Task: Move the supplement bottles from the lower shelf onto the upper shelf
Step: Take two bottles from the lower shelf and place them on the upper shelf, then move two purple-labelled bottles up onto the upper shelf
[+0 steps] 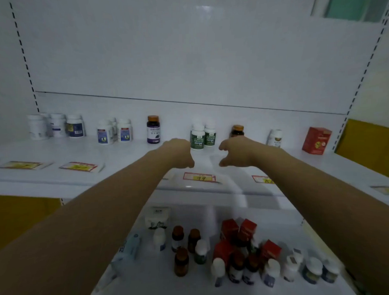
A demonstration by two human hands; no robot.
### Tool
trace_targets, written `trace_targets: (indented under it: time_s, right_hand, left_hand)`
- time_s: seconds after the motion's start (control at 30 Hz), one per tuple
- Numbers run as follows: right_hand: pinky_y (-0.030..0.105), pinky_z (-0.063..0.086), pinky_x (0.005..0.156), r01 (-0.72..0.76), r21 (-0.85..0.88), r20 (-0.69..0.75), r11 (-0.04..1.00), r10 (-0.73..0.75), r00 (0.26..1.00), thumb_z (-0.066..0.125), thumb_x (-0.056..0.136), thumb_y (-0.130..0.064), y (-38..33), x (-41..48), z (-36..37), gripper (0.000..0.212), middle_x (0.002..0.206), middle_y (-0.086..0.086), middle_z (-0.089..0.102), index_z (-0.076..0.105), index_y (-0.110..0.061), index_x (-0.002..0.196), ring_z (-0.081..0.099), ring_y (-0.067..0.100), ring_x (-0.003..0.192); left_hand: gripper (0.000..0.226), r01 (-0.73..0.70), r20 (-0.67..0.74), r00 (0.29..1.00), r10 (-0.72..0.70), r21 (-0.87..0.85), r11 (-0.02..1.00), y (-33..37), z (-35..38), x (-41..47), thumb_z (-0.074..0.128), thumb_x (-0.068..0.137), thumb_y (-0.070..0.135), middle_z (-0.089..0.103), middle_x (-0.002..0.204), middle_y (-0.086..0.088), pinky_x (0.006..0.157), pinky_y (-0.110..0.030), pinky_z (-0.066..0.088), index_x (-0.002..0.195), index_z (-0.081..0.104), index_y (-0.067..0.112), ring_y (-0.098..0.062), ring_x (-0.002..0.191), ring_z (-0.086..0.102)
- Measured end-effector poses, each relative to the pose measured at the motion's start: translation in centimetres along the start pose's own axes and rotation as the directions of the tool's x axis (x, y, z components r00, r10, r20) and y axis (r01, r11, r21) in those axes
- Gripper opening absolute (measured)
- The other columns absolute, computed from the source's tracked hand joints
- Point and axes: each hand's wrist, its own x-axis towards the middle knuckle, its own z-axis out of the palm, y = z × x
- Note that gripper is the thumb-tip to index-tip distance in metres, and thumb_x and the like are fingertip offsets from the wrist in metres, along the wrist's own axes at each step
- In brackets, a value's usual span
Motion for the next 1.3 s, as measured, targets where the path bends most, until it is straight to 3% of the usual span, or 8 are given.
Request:
trace_targets:
  time_s: [0.2, 0.33, 0.57, 0.77, 0.87, 0.97, 1.1, 1.3]
  right_hand:
    - [0.030, 0.038, 0.101, -0.053, 0.019, -0.053, 0.998, 0.054, 0.997, 0.056, 0.093, -0.027, -2.7, -8.6, 0.8, 0.050, 0.139, 0.010, 0.050, 0.046, -0.008, 0.138, 0.046, 0.026, 0.127]
    - [0.029, 0.041, 0.094, -0.115, 0.067, -0.027, 0.991, 0.117, 0.993, 0.059, 0.091, -0.026, -3.5, -13.0, 1.4, 0.042, 0.130, 0.009, 0.056, 0.054, -0.010, 0.130, 0.051, 0.024, 0.119]
    - [0.030, 0.042, 0.096, -0.220, 0.136, 0.129, 0.966, 0.203, 0.971, 0.061, 0.090, -0.022, -2.0, -17.8, 6.4, 0.041, 0.132, 0.008, 0.055, 0.055, -0.013, 0.129, 0.053, 0.024, 0.119]
    - [0.031, 0.045, 0.085, -0.229, 0.116, 0.266, 0.967, 0.192, 0.945, 0.056, 0.088, -0.019, 1.7, -17.6, 13.0, 0.033, 0.120, 0.012, 0.063, 0.062, -0.006, 0.117, 0.057, 0.027, 0.102]
    - [0.029, 0.043, 0.076, -0.222, 0.119, 0.328, 0.968, 0.173, 0.929, 0.054, 0.088, -0.016, 4.7, -16.5, 17.1, 0.027, 0.113, 0.013, 0.064, 0.064, -0.003, 0.108, 0.057, 0.027, 0.095]
    - [0.024, 0.038, 0.075, -0.202, 0.154, 0.355, 0.967, 0.137, 0.925, 0.054, 0.089, -0.009, 8.1, -15.2, 20.6, 0.026, 0.115, 0.013, 0.060, 0.061, -0.002, 0.113, 0.056, 0.028, 0.102]
    - [0.026, 0.043, 0.086, -0.183, 0.202, 0.333, 0.962, 0.108, 0.937, 0.050, 0.091, -0.004, 12.2, -12.6, 24.9, 0.030, 0.121, 0.017, 0.059, 0.055, -0.002, 0.121, 0.057, 0.030, 0.109]
    - [0.040, 0.050, 0.092, -0.140, 0.157, 0.313, 0.978, 0.085, 0.946, 0.051, 0.089, -0.005, 15.0, -8.5, 30.4, 0.031, 0.119, 0.015, 0.057, 0.053, -0.005, 0.120, 0.056, 0.032, 0.109]
  left_hand:
    - [0.044, -0.175, -0.116, 0.979, 0.168, -0.046, 0.984, 1.2, 0.1, -8.9, 0.061, 0.089, 0.028, 0.054, 0.125, -0.016, 0.090, -0.034, 0.044, 0.124, 0.053, 0.003, -0.030, 0.111, 0.053]
    - [0.039, -0.241, -0.031, 0.970, 0.240, -0.155, 0.958, 1.9, 1.5, -13.6, 0.062, 0.087, 0.027, 0.055, 0.121, -0.011, 0.079, -0.027, 0.038, 0.120, 0.054, 0.007, -0.025, 0.109, 0.051]
    - [0.043, -0.136, 0.221, 0.952, 0.210, -0.308, 0.942, 2.5, 7.3, -16.9, 0.064, 0.088, 0.026, 0.055, 0.126, -0.008, 0.089, -0.029, 0.044, 0.126, 0.052, 0.009, -0.022, 0.109, 0.054]
    - [0.016, -0.019, 0.363, 0.915, 0.174, -0.391, 0.920, 4.2, 14.5, -15.6, 0.060, 0.088, 0.016, 0.050, 0.088, -0.001, 0.055, -0.018, 0.035, 0.078, 0.047, 0.019, -0.016, 0.080, 0.050]
    - [0.009, -0.015, 0.404, 0.900, 0.165, -0.350, 0.937, 5.6, 17.8, -13.6, 0.057, 0.090, 0.014, 0.049, 0.083, 0.001, 0.052, -0.017, 0.034, 0.090, 0.048, 0.014, -0.008, 0.068, 0.047]
    - [0.017, -0.049, 0.429, 0.884, 0.189, -0.316, 0.947, 7.3, 20.8, -11.1, 0.053, 0.093, 0.013, 0.057, 0.107, -0.012, 0.052, -0.015, 0.032, 0.108, 0.056, 0.007, -0.023, 0.098, 0.058]
    - [0.021, -0.065, 0.410, 0.894, 0.180, -0.279, 0.958, 9.2, 25.4, -7.9, 0.050, 0.094, 0.009, 0.056, 0.122, -0.016, 0.061, -0.020, 0.032, 0.114, 0.056, 0.007, -0.021, 0.104, 0.054]
    - [0.010, -0.003, 0.369, 0.926, 0.077, -0.197, 0.980, 9.6, 33.3, -3.5, 0.052, 0.087, 0.012, 0.060, 0.100, -0.015, 0.078, -0.036, 0.049, 0.095, 0.055, 0.006, -0.030, 0.095, 0.060]
